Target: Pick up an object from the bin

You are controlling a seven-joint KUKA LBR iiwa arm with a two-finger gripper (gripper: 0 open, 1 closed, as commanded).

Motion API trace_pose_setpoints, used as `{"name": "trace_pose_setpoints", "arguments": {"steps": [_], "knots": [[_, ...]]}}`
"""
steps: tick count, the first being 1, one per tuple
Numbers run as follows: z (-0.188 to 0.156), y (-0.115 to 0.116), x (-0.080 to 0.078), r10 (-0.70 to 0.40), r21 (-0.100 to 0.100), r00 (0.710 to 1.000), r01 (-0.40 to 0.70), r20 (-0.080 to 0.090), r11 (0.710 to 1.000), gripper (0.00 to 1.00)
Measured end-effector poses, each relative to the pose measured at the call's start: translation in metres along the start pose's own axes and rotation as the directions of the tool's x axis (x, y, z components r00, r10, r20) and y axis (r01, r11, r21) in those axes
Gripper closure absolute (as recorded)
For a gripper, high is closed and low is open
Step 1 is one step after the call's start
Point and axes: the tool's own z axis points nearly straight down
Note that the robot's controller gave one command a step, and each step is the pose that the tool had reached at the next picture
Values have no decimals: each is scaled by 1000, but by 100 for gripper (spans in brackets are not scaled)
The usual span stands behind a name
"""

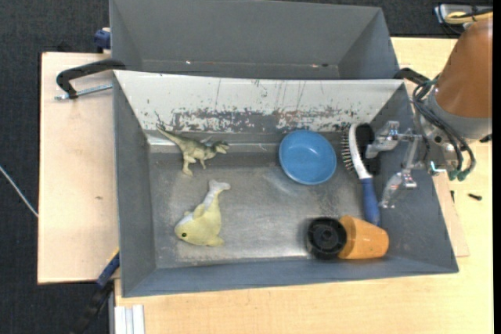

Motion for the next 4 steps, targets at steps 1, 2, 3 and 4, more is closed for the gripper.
{"name": "trace_pose_setpoints", "arguments": {"steps": [1, 2, 3, 4], "knots": [[67, 25, 15, -11, 10, 999, 11, 44, 1000, 0], [23, 66, -29, 173, -3, 985, -173, 18, 985, 0], [119, 72, -32, 315, -5, 949, -315, 13, 949, 0], [114, 74, -35, 310, -8, 951, -310, 17, 951, 100]]}}
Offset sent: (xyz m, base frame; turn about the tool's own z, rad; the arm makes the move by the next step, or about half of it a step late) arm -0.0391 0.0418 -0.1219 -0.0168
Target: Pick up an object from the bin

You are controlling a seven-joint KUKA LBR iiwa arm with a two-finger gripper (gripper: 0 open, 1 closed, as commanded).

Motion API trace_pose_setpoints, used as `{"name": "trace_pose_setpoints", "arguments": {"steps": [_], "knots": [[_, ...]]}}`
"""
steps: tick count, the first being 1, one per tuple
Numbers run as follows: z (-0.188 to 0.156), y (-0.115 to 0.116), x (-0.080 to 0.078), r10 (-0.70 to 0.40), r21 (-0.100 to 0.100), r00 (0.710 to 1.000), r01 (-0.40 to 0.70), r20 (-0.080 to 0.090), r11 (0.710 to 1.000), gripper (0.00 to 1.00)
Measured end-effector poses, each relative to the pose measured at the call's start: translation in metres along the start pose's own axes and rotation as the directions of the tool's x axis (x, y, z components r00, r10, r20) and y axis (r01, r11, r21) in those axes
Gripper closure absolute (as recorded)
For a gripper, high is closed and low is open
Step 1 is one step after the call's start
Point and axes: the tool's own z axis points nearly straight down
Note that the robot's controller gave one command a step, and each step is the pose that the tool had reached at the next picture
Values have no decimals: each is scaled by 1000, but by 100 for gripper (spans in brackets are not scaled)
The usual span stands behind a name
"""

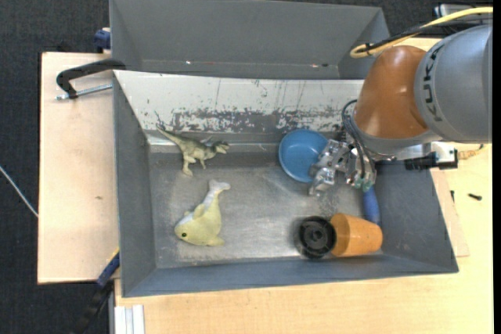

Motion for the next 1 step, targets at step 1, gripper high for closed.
{"name": "trace_pose_setpoints", "arguments": {"steps": [1], "knots": [[-142, 17, -11, 11, 3, 1000, -11, 4, 1000, 100]]}}
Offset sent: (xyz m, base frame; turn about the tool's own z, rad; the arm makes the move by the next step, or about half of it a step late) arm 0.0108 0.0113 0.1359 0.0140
